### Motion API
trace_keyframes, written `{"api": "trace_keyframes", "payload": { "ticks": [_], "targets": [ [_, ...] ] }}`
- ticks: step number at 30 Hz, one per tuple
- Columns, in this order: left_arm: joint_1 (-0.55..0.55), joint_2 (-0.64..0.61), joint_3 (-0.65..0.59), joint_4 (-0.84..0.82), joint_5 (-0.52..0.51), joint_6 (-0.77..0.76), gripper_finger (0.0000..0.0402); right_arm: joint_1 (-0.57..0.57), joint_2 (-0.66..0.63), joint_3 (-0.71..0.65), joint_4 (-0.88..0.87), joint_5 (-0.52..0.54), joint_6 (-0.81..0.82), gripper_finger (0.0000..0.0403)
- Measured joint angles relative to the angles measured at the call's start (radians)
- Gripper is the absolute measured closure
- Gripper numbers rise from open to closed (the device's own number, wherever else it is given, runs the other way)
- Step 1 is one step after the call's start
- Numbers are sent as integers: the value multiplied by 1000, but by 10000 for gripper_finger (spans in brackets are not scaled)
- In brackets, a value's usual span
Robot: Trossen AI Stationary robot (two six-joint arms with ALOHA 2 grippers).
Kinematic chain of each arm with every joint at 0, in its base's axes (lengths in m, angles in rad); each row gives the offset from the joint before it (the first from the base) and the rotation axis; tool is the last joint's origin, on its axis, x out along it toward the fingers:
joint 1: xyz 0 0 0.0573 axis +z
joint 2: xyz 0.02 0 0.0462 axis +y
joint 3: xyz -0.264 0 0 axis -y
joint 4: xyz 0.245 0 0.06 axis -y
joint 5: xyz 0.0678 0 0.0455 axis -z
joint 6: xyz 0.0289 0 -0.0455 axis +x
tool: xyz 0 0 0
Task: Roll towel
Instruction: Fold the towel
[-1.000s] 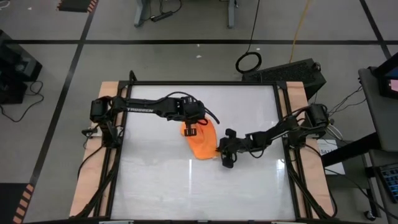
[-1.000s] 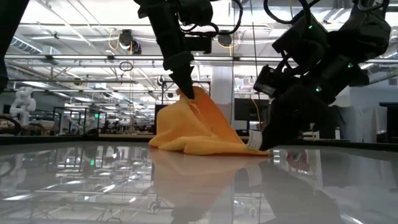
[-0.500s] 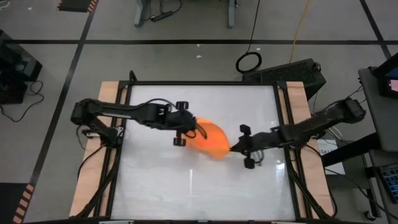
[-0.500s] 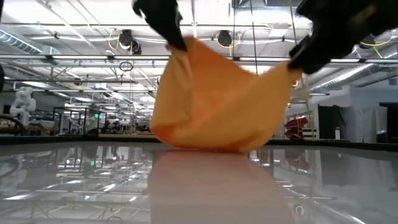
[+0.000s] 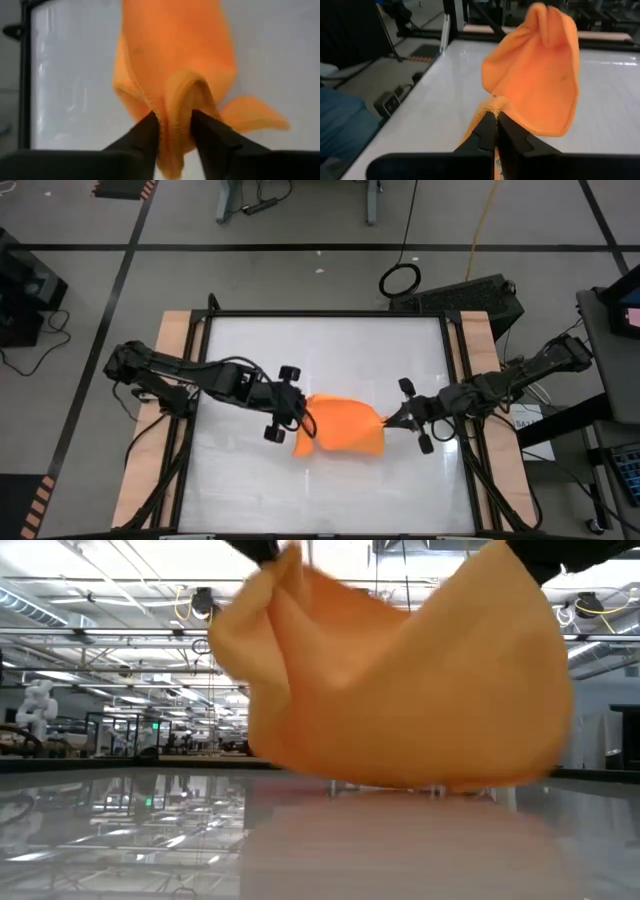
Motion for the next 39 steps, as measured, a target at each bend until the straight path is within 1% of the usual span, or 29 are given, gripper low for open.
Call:
{"api": "trace_keyframes", "payload": {
  "ticks": [3,5,8,10,15,20,25,27,29,36,39],
  "targets": [
    [11,15,0,-42,-7,-5,215,-7,10,0,-56,1,28,403],
    [16,26,0,-76,17,-27,189,-8,16,0,-95,1,59,403],
    [21,45,-1,-123,62,-38,170,-7,27,0,-144,-1,106,403],
    [21,55,-1,-120,67,-65,168,-5,31,0,-189,-13,144,402],
    [21,117,-3,-67,78,-100,167,-5,57,0,-280,-84,245,402],
    [27,191,-57,42,177,-99,166,-5,108,0,-354,-86,322,402],
    [26,269,-94,62,253,-81,166,-5,155,0,-392,-81,321,402],
    [19,294,-110,89,266,-80,166,-5,170,0,-406,-72,309,402],
    [14,321,-117,114,270,-77,166,-6,181,0,-430,-41,297,402],
    [8,384,-117,151,323,-26,166,-36,185,0,-564,169,321,402],
    [7,396,-117,150,323,-24,166,-61,185,0,-619,204,330,402]
  ]
}}
